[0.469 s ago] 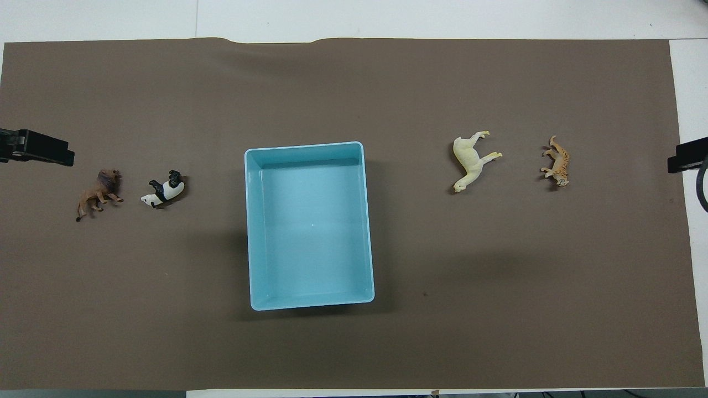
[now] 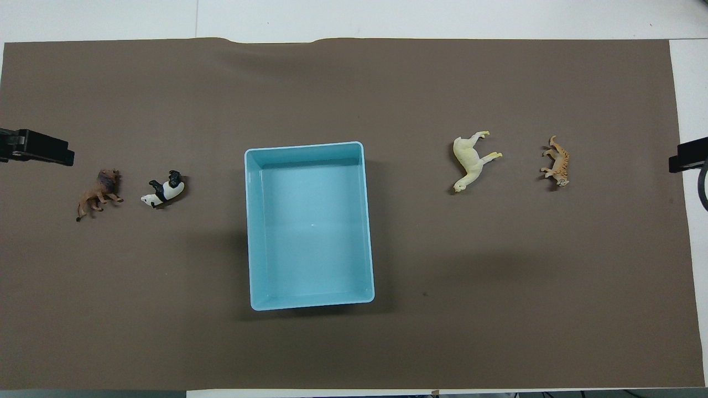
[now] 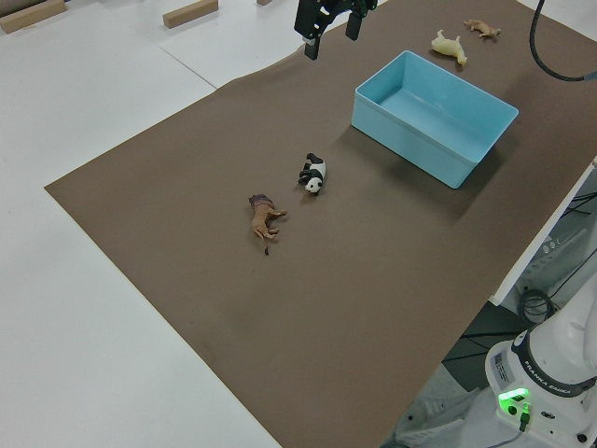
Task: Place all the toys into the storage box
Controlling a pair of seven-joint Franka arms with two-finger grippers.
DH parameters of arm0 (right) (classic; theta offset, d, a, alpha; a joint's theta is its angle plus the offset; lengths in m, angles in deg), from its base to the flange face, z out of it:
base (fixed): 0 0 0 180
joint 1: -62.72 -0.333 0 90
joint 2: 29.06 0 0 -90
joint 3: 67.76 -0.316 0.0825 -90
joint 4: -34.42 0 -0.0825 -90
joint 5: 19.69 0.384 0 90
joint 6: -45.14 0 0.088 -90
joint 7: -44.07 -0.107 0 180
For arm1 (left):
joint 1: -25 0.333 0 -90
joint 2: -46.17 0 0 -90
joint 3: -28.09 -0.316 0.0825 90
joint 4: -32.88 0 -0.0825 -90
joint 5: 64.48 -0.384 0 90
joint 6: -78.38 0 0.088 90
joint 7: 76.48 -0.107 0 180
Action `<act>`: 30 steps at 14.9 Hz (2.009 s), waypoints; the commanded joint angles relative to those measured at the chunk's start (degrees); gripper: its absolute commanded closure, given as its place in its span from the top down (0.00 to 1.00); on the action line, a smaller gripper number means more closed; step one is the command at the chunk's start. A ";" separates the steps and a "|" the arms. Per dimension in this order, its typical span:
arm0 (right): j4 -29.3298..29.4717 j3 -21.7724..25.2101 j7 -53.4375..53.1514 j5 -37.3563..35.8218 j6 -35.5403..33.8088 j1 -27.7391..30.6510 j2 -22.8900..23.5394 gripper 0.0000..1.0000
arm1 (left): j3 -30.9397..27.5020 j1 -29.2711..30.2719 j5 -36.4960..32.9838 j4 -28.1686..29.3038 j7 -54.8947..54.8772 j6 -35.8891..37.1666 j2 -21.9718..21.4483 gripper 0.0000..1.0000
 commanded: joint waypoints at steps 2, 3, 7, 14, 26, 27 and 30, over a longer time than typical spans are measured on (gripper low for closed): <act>-0.59 -0.46 -1.07 -1.14 0.31 0.78 -0.77 1.00 | -0.50 -0.25 -0.58 8.37 0.11 -8.16 -4.00 1.00; -0.86 -0.46 -1.16 -1.23 -0.12 0.78 -0.94 1.00 | -0.58 0.19 -0.58 13.98 0.20 -13.42 -6.20 1.00; -5.14 -0.63 -5.10 -0.79 4.59 -2.98 -2.61 1.00 | -0.76 1.25 -0.58 28.35 -0.50 -29.55 -9.92 1.00; -18.70 -0.81 -6.17 -0.17 26.39 -12.92 0.27 1.00 | -0.76 1.33 -0.67 35.82 -0.23 -38.52 -7.10 1.00; -23.97 -0.72 6.40 -0.61 46.97 -17.32 15.22 1.00 | -0.67 1.16 -0.58 34.78 0.03 -38.79 -5.96 1.00; -23.89 -0.72 6.31 -0.61 48.72 -17.67 16.36 1.00 | -0.67 1.16 -0.66 35.13 -0.32 -39.31 -6.04 1.00; -23.27 -0.72 6.57 -1.31 53.73 -17.94 20.58 1.00 | -0.76 0.89 -3.02 34.61 -12.97 -40.19 -4.48 1.00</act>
